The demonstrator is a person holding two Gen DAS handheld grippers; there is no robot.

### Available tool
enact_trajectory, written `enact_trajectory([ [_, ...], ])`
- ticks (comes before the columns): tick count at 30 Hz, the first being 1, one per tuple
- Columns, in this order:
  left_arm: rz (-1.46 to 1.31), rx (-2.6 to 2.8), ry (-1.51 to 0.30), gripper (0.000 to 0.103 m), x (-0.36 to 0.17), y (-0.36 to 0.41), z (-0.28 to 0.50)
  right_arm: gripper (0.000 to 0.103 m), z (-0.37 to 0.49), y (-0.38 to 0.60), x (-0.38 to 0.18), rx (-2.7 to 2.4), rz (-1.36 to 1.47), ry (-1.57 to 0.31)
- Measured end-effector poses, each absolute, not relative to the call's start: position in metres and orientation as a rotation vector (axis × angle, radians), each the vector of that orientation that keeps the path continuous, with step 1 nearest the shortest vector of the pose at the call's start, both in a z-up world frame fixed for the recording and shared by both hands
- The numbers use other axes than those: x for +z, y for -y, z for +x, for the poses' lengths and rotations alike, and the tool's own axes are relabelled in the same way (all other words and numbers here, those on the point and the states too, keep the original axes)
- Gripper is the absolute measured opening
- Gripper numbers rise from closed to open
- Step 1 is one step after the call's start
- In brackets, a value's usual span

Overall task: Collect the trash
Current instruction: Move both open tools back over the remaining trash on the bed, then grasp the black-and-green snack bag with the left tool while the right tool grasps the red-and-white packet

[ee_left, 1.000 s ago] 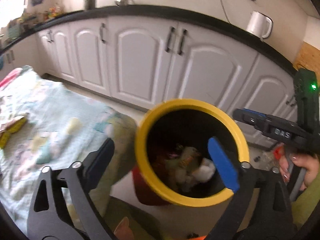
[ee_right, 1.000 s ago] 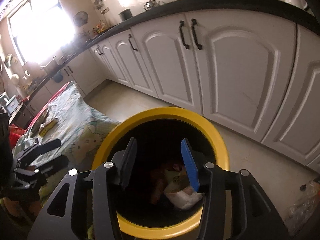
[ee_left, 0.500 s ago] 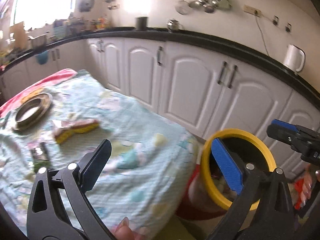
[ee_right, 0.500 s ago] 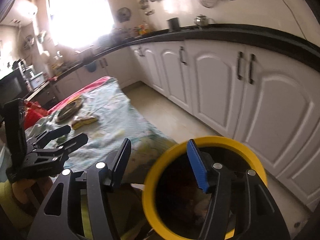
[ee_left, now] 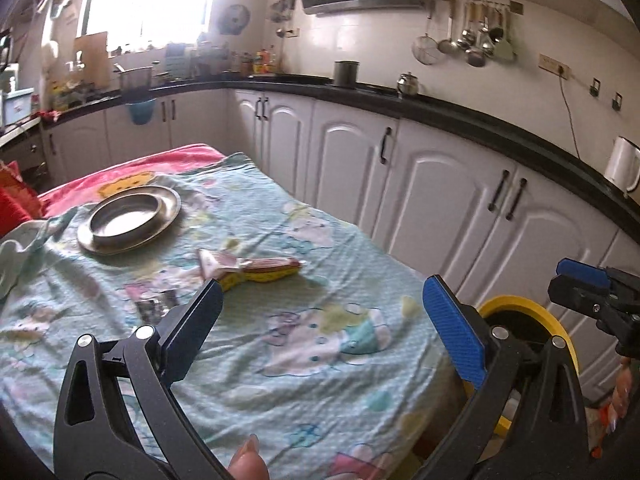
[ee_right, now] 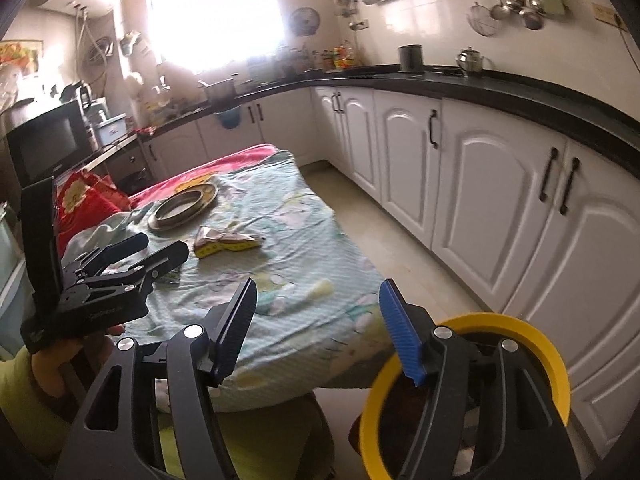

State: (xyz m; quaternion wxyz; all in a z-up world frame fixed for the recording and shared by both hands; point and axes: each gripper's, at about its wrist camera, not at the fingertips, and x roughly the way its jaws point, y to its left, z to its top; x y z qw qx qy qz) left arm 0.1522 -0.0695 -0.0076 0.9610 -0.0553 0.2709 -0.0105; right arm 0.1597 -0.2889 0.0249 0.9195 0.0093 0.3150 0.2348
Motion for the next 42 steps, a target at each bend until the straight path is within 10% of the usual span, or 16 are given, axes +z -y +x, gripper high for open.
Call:
enact_trajectory([
  [42,-0.373,0.170,-0.797,0.077,-0.094,-0.056,0.181,0.077,0.293,0.099,-0.036,0.742,-0.396,-0.798],
])
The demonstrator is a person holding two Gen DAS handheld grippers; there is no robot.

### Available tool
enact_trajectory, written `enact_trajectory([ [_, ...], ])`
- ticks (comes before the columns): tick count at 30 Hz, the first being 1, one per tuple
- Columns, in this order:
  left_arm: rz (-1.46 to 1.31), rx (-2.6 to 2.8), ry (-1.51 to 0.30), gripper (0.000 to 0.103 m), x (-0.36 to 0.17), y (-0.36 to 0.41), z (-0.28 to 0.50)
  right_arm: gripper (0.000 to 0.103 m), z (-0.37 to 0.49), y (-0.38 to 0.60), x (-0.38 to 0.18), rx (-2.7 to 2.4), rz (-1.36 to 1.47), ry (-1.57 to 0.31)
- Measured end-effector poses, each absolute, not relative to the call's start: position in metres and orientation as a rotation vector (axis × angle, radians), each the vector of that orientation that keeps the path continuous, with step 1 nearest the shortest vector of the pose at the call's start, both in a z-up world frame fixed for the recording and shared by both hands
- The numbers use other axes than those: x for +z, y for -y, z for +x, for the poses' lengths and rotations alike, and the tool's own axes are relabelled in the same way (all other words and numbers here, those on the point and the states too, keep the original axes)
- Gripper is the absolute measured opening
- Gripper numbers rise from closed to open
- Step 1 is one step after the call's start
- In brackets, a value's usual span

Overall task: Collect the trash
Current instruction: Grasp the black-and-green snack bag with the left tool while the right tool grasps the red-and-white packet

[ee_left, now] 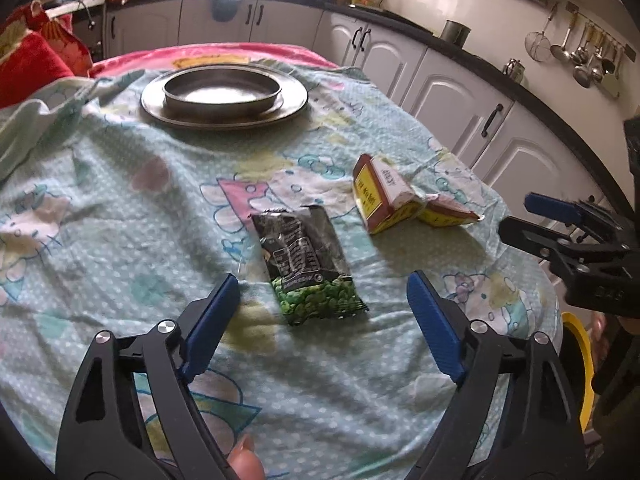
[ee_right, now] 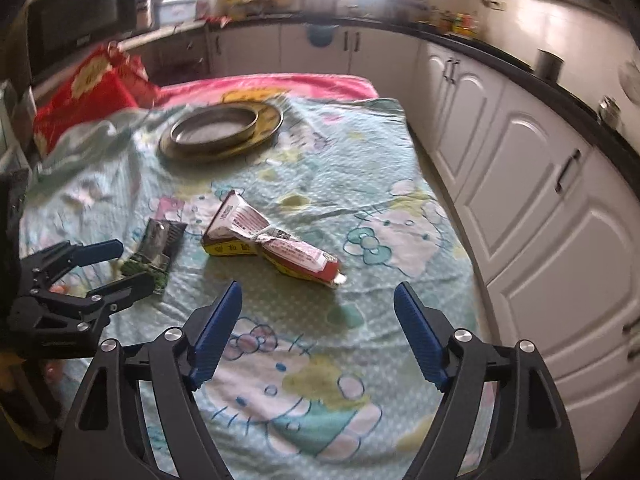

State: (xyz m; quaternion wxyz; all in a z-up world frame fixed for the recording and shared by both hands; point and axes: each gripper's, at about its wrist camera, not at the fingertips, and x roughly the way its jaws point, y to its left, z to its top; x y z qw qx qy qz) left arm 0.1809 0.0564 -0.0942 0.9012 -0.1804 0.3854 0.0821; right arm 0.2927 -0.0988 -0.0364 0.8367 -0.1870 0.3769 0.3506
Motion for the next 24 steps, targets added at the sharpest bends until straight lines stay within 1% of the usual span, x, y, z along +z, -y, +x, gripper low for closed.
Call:
enact_trajectory([
  [8,-0.390,0.166,-0.810,0.072,-0.100,-0.061,0.182,0.078,0.318,0.061,-0.061,0.757,-0.566,-0.826],
  [10,-0.385,0.170,-0.813,0.068,-0.100,-0.060,0.182,0.078,0.324,0.054,-0.067,0.759,-0.590,-0.839],
  [12,-0.384,0.176,-0.817,0.062,-0.100,-0.061,0.183,0.078,0.330,0.046,-0.074,0.756,-0.627,-0.847],
  [19,-0.369,0.192,-0.825,0.048,-0.100,-0.064,0.181,0.076,0.335,0.030,-0.088,0.768,-0.705,-0.827],
  [20,-0.371,0.195,-0.826,0.044,-0.101,-0.065,0.181,0.076,0.336,0.029,-0.089,0.772,-0.706,-0.826],
  [21,-0.372,0.197,-0.826,0.040,-0.101,-0.066,0.180,0.075,0.336,0.030,-0.090,0.775,-0.702,-0.827],
  [22,-0.372,0.198,-0.827,0.038,-0.100,-0.066,0.180,0.073,0.336,0.031,-0.091,0.788,-0.686,-0.836],
  [23,-0.371,0.199,-0.828,0.034,-0.100,-0.067,0.180,0.067,0.337,0.032,-0.091,0.800,-0.671,-0.843],
  [24,-0.371,0.199,-0.829,0.032,-0.100,-0.067,0.179,0.057,0.336,0.033,-0.091,0.817,-0.650,-0.853],
])
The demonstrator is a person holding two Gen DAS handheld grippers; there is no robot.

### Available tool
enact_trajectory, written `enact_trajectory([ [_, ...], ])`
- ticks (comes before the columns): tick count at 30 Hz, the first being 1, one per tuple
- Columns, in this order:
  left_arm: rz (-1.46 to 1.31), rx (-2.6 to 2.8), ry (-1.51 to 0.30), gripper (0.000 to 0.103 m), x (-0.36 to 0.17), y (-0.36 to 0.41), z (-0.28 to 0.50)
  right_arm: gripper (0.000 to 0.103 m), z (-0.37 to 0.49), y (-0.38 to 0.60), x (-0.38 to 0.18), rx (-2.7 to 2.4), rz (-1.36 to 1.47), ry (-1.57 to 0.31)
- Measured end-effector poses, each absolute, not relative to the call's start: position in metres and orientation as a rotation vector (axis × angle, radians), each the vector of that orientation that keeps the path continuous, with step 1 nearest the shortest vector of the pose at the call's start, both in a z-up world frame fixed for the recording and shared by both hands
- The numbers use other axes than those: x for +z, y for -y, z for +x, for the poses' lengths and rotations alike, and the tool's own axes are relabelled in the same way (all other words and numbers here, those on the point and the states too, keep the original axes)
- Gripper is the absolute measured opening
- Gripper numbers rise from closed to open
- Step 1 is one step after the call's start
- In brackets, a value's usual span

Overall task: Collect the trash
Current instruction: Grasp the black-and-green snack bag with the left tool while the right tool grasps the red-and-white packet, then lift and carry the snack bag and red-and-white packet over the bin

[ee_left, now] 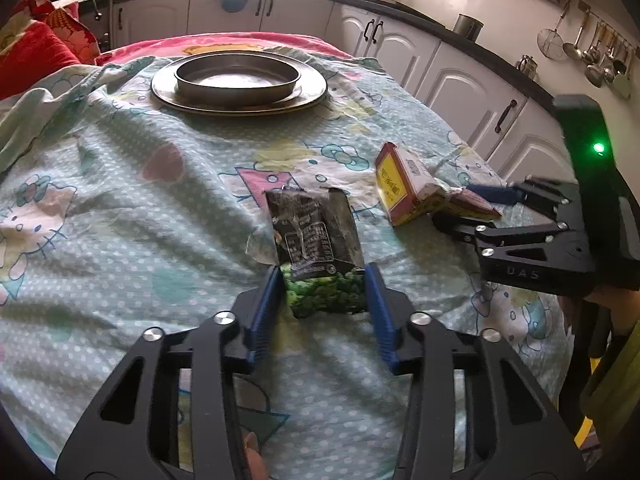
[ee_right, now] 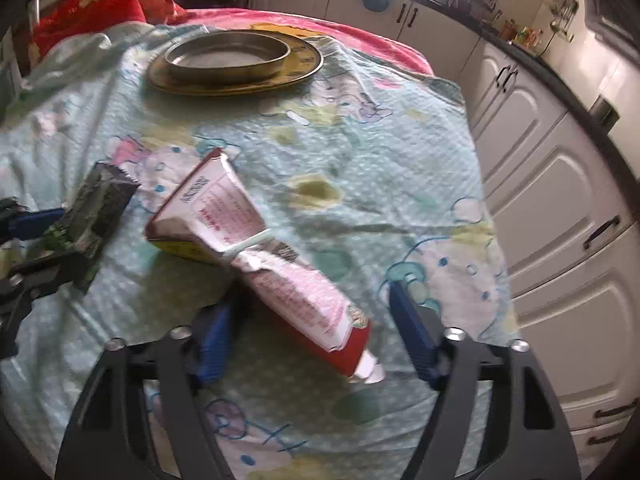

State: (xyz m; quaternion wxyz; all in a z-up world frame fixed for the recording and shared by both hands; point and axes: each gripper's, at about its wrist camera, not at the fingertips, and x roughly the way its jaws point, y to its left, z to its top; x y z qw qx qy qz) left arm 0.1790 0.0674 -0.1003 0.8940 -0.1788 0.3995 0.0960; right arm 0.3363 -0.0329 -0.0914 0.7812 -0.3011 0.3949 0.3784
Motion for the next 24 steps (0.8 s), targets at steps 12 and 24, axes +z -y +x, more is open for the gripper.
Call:
enact_trajectory([
  [12,-0.346,0.137,-0.813,0.025,-0.093,-0.055,0.175,0.052,0.308,0.076,-0.091,0.788,-0.407,-0.904],
  [24,-0.294,0.010,-0.754,0.025,-0.065,-0.009,0.172,0.052,0.269,0.174,-0.071,0.720,-0.095,-0.869],
])
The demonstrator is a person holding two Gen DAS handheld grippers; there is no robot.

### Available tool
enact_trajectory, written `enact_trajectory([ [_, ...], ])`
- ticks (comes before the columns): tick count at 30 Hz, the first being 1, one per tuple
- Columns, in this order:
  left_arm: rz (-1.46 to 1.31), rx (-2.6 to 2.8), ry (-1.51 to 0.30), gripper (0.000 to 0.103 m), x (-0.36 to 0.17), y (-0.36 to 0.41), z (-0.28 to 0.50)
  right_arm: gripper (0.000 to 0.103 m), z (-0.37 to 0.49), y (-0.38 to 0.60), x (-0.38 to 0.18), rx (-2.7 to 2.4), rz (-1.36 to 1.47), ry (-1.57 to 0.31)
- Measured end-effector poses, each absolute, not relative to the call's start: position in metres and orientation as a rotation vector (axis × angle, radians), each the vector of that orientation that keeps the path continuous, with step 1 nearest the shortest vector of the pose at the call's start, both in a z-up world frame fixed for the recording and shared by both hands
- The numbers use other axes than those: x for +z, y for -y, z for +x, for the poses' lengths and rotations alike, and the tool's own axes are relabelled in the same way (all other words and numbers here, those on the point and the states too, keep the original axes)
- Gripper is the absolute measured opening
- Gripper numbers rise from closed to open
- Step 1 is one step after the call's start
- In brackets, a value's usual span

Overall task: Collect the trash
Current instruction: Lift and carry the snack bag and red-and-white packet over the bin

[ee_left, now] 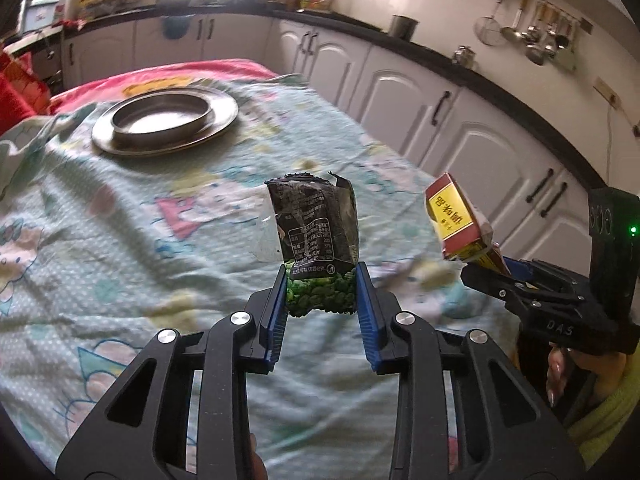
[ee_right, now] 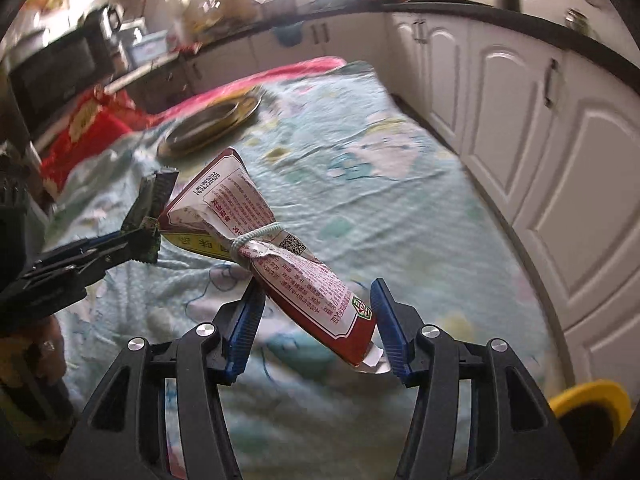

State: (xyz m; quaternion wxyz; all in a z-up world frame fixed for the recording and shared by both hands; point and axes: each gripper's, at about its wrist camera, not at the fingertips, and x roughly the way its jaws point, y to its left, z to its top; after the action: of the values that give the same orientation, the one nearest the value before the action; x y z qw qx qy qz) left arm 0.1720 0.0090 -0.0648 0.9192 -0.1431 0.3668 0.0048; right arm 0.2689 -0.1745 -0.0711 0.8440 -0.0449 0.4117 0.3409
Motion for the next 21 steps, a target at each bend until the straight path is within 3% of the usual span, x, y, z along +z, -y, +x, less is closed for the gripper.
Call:
enact_trajectory([
  [21,-0.160,-0.246,-0.677,0.025,-0.029,0.105,0.158,0.053,0.207,0.329,-0.033,0.435,0.059,-0.777],
])
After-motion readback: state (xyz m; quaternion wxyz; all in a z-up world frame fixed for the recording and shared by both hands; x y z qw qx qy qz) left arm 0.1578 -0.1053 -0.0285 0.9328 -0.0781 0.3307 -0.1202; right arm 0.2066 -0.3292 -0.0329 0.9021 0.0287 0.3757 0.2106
